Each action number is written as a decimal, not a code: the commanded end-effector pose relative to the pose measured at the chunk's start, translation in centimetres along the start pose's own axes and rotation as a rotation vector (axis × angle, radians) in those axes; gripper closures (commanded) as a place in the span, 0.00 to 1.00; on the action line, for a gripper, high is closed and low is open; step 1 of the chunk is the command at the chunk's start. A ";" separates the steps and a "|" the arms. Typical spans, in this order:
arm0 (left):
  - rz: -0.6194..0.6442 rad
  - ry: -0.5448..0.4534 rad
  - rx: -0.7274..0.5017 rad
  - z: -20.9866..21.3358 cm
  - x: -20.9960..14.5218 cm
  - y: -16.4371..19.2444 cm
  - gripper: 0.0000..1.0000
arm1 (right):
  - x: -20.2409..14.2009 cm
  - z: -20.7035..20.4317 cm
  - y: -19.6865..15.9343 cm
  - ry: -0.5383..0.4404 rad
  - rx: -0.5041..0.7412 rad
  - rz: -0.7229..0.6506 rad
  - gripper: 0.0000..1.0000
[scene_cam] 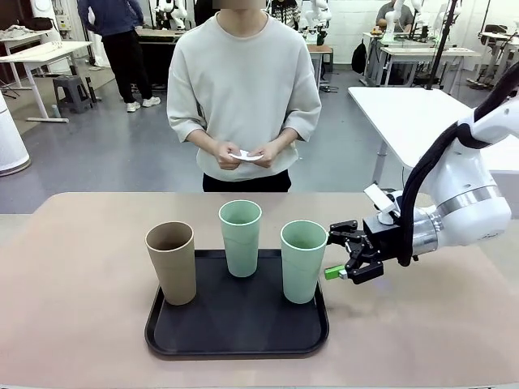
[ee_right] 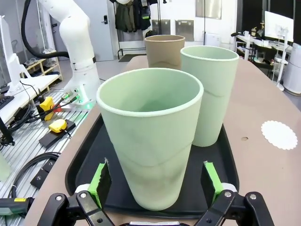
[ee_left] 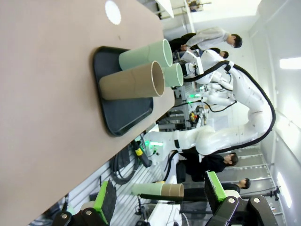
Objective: Place coasters on the table and set cups on them.
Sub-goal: Pick up one Reusable plastic cup and place it on a coaster set by the human.
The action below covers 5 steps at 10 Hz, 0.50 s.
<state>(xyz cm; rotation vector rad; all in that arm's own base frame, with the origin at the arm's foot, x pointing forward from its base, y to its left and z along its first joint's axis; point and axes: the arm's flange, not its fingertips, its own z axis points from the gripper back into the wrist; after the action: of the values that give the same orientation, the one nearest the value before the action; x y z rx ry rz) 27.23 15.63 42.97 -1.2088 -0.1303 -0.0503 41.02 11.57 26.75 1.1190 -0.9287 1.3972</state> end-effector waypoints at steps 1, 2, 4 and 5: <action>0.000 -0.012 -0.011 0.2 0.0 -0.1 0.00 | -0.3 -1.4 -0.8 -0.003 -0.025 0.022 0.00; 0.000 -0.012 -0.011 0.2 0.0 -0.1 0.00 | -0.3 -1.7 -0.8 -0.001 -0.019 0.019 0.00; 0.000 -0.012 -0.011 0.2 0.0 -0.1 0.00 | -0.4 -2.1 -0.9 -0.002 -0.009 0.011 0.00; 0.000 -0.012 -0.011 0.2 0.0 -0.1 0.00 | -0.4 -2.1 -0.8 0.001 -0.006 0.009 0.00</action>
<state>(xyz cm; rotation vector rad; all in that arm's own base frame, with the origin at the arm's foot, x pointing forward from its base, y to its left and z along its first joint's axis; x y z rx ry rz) 27.23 15.63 42.97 -1.2088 -0.1303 -0.0503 41.19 12.97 26.28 1.1319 -0.9161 1.4082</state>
